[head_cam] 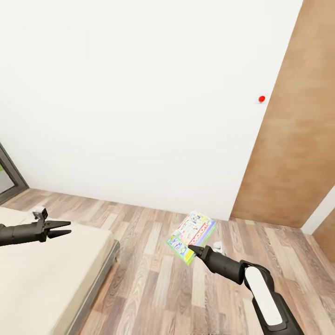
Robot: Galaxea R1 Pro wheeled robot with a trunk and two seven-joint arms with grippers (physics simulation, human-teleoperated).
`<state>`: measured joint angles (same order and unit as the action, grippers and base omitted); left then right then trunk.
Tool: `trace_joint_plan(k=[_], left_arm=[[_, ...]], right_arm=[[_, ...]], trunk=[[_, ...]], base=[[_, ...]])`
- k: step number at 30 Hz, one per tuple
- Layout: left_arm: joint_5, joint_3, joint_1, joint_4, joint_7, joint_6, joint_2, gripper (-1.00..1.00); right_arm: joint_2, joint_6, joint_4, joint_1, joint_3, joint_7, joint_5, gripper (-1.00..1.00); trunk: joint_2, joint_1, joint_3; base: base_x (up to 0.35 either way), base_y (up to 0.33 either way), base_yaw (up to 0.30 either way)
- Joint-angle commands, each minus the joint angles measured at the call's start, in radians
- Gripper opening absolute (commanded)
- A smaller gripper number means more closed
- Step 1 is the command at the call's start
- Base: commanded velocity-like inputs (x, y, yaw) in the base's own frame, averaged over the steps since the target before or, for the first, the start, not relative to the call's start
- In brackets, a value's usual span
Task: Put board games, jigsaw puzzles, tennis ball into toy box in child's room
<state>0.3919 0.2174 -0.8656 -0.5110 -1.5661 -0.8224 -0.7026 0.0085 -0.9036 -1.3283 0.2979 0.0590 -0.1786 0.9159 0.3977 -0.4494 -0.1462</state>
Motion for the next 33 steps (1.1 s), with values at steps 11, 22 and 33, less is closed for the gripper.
trace_joint_plan(k=[11, 22, 33], left_arm=[[0.004, 0.006, -0.001, 0.0, -0.005, -0.011, -0.002, 1.0], [0.004, 0.007, -0.001, 0.0, -0.005, -0.011, -0.002, 1.0], [0.004, 0.007, -0.001, 0.0, -0.005, -0.011, -0.003, 1.0]], right_arm=[[-0.001, -0.006, 0.0, 0.001, 0.002, -0.008, -0.002, -1.0], [-0.002, -0.006, 0.0, 0.001, 0.002, -0.008, -0.002, -1.0], [-0.002, -0.006, 0.0, 0.001, 0.002, -0.008, -0.002, -1.0]], trunk=[[0.002, -0.001, -0.002], [0.002, -0.001, -0.002], [0.002, -0.001, -0.002]], base=[[0.0, 0.036, -0.275], [0.0, 0.005, -0.275], [-0.045, 0.0, -0.275]])
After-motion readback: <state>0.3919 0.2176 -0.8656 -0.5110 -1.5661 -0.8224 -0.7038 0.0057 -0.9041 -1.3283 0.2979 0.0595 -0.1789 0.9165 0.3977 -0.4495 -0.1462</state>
